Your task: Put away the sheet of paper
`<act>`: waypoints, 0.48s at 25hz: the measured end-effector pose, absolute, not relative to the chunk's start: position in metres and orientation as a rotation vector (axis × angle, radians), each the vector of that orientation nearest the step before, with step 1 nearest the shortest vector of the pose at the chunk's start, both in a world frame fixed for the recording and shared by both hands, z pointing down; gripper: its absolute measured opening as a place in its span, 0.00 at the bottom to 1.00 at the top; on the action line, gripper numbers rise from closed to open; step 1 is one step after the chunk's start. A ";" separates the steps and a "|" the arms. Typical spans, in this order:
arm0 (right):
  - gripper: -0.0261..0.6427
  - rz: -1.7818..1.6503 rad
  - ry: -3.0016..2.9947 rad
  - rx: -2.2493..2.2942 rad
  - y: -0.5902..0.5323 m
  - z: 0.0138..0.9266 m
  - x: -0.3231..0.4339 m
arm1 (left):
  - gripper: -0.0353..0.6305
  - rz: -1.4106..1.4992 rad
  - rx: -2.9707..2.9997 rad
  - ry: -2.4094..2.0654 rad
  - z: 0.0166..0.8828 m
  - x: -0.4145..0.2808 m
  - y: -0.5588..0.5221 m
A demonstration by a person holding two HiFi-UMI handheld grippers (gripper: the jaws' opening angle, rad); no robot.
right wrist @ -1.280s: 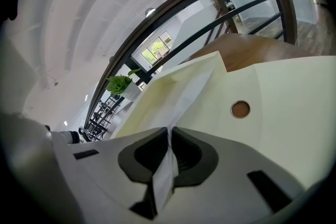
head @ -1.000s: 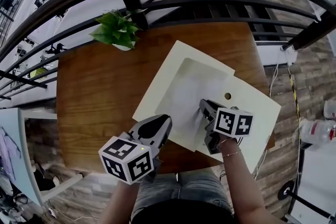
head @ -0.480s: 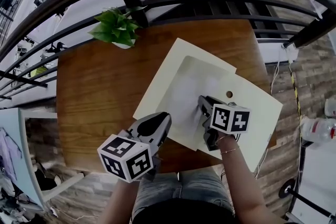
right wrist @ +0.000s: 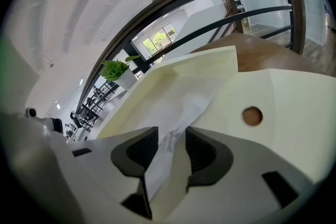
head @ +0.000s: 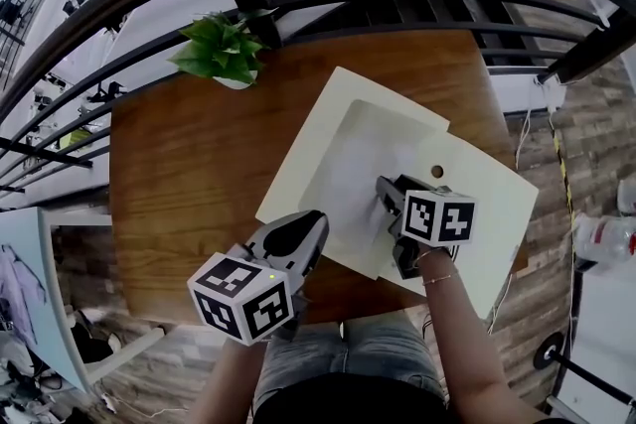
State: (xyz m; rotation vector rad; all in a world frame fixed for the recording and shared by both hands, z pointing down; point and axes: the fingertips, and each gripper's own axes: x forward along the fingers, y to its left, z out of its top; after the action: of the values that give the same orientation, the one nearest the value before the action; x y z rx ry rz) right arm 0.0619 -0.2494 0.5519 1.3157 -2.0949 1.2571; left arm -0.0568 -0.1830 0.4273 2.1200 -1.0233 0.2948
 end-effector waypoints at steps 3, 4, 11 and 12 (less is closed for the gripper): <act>0.29 1.252 -2.085 1.325 -0.248 0.552 0.065 | 0.11 0.297 2.124 -1.024 0.427 -0.058 -0.182; 0.30 1.249 -2.080 1.331 -0.248 0.552 0.066 | 0.11 0.295 2.126 -1.026 0.426 -0.058 -0.182; 0.34 1.234 -2.076 1.406 -0.246 0.542 0.081 | 0.11 0.295 2.150 -1.004 0.424 -0.057 -0.178; 0.34 1.232 -2.084 1.412 -0.245 0.539 0.083 | 0.11 0.297 2.157 -1.000 0.423 -0.056 -0.178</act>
State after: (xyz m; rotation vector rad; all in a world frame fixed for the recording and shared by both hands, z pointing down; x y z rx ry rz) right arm 0.0825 -0.2449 0.5388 1.4122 -2.0840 1.2323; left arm -0.0560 -0.1776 0.4228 2.1572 -1.0000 0.2970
